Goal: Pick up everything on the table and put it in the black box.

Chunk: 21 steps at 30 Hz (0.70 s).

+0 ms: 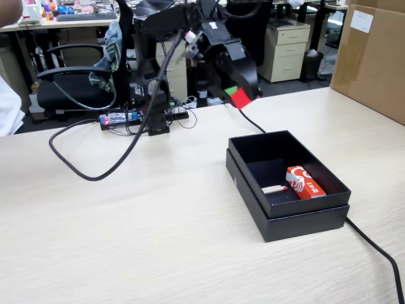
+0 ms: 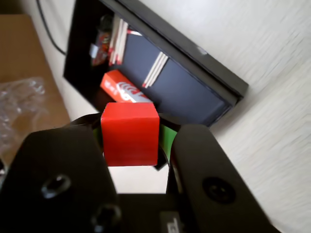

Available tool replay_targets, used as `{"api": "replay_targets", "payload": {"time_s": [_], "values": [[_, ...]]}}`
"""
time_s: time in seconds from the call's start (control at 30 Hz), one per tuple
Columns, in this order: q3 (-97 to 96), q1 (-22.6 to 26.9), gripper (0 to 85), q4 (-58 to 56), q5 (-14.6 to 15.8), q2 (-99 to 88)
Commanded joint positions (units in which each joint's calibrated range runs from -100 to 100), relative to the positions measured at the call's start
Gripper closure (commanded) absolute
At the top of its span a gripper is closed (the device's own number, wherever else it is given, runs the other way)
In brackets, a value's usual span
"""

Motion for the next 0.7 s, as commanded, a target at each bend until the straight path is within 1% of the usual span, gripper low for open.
{"api": "replay_targets", "payload": {"time_s": [0.0,0.17,0.2,0.3,0.67], "values": [[6.40,0.54,84.6,0.39,0.73,6.56],[11.57,1.03,84.6,0.39,1.51,22.62],[12.84,1.51,84.6,0.39,2.05,28.36],[14.20,2.25,84.6,0.39,2.93,35.36],[13.29,2.20,84.5,0.39,3.57,41.44]]}}
